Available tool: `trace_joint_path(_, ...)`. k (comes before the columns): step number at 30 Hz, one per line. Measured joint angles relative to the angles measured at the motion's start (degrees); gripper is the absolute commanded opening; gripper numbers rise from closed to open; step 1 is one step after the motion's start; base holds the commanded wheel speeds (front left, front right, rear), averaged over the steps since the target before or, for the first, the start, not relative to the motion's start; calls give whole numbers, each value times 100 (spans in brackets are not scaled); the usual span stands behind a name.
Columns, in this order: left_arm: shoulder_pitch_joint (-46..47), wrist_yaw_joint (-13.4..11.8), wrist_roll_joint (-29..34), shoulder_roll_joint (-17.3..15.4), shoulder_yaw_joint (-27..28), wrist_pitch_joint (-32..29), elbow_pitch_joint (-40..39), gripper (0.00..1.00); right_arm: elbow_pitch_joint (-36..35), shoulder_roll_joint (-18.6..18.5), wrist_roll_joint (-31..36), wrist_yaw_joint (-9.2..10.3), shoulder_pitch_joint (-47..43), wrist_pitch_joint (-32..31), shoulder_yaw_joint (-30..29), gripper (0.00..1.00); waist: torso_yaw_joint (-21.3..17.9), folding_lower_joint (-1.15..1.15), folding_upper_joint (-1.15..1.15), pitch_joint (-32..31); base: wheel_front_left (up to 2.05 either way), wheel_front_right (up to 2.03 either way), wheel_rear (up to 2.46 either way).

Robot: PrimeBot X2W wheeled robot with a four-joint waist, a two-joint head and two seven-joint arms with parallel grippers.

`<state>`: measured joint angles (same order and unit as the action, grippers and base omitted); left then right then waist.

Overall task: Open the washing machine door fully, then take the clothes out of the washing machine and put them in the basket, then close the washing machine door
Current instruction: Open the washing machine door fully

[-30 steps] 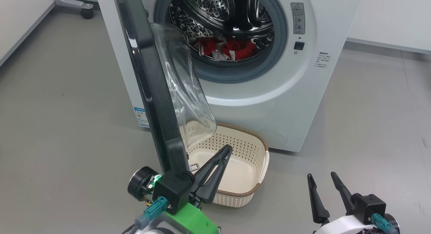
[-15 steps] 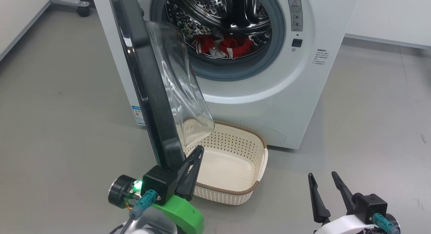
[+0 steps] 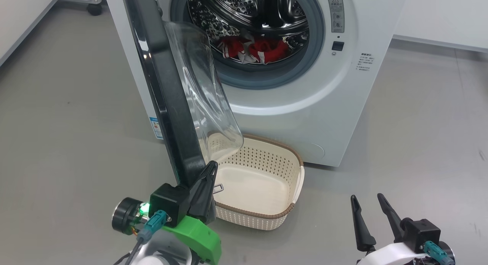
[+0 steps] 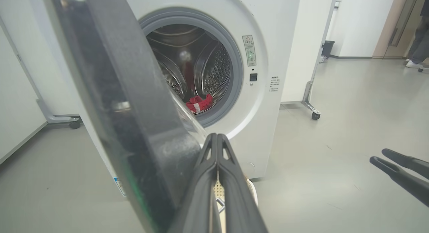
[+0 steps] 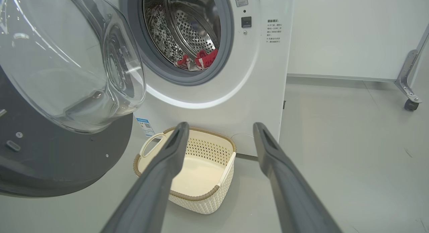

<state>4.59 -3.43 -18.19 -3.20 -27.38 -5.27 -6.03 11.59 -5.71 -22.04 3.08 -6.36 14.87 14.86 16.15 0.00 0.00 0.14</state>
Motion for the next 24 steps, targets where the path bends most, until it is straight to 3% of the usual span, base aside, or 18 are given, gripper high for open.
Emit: trace_joint_path(24, -281, -188, -2, 19, 370, 83, -48, 0, -14, 19, 10, -8, 0, 0, -211, 100, 301, 0, 0, 137, 0, 0, 0)
